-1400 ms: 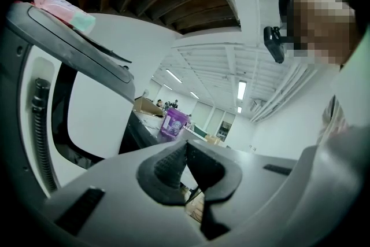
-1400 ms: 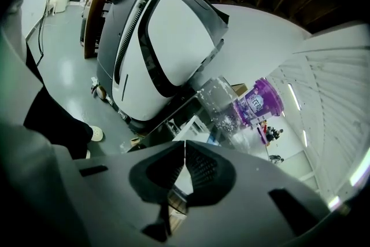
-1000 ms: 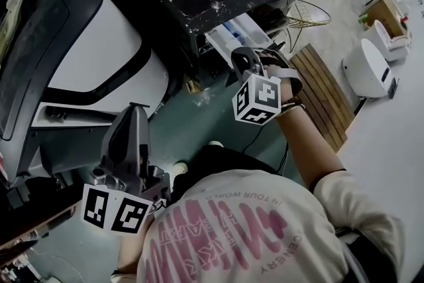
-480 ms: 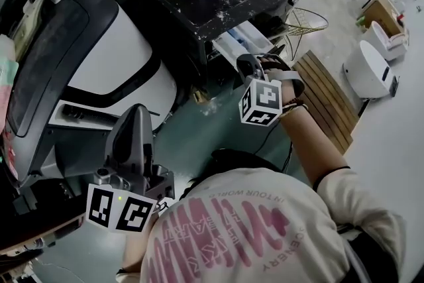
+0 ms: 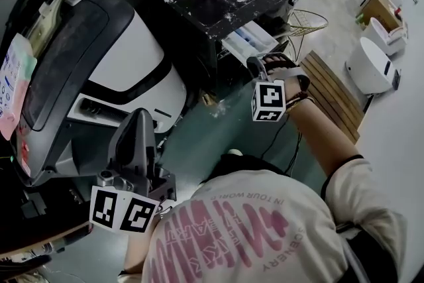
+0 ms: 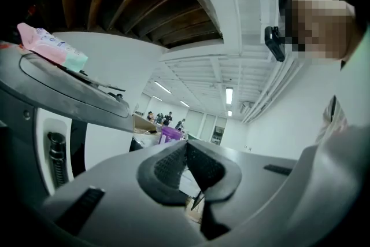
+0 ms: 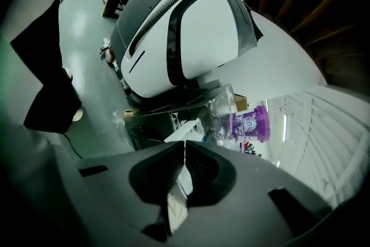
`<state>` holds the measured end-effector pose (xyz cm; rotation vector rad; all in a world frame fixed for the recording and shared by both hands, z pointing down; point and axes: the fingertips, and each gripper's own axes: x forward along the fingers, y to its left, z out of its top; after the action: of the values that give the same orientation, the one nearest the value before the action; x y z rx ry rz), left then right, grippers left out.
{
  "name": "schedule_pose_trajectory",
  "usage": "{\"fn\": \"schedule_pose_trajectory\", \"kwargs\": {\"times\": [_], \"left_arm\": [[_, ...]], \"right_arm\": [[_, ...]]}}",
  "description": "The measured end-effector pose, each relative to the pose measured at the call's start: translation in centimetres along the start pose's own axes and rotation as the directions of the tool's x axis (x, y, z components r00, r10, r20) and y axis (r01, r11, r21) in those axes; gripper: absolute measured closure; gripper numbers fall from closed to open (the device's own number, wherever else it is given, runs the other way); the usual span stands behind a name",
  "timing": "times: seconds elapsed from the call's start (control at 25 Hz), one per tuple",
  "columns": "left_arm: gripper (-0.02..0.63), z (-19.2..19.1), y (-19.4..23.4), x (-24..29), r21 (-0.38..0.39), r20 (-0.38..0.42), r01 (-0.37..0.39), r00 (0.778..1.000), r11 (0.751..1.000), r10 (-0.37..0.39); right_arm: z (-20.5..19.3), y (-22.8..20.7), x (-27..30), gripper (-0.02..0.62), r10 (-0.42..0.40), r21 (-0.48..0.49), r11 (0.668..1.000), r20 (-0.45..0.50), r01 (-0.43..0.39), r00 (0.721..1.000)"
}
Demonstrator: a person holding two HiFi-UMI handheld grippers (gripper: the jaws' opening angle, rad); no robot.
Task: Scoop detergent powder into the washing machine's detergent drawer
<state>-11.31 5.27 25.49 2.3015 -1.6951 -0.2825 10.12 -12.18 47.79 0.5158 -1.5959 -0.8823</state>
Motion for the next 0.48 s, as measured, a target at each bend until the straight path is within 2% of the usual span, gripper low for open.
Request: {"fn": "schedule_pose_trajectory", "kwargs": {"times": [0.2, 0.32, 0.4, 0.48], "left_arm": [[0.604, 0.2, 0.5, -1.3, -0.011, -0.011, 0.010, 1.000, 1.000, -0.010], [0.604, 0.3, 0.6, -1.8, -0.017, -0.015, 0.017, 1.000, 1.000, -0.017], [0.604, 0.3, 0.6, -1.8, -0.013, -0.021, 0.026, 0.999, 1.000, -0.026], [0.603, 0.3, 0.6, -1.8, -0.014, -0.025, 0.032, 0.999, 0.999, -0.033]], "right_arm": [[-0.1, -0.5, 0.0, 0.592, -0.091, -0.011, 0.996, -0.039, 0.090, 0.995], [0.0, -0.4, 0.0, 0.592, -0.108, 0.014, 0.994, -0.038, 0.108, 0.993], [0.0, -0.3, -0.1, 0.592, -0.109, 0.058, 0.992, -0.035, 0.111, 0.993], [-0.1, -0.9, -0.5, 0.592, -0.119, 0.176, 0.977, -0.032, 0.123, 0.992]]}}
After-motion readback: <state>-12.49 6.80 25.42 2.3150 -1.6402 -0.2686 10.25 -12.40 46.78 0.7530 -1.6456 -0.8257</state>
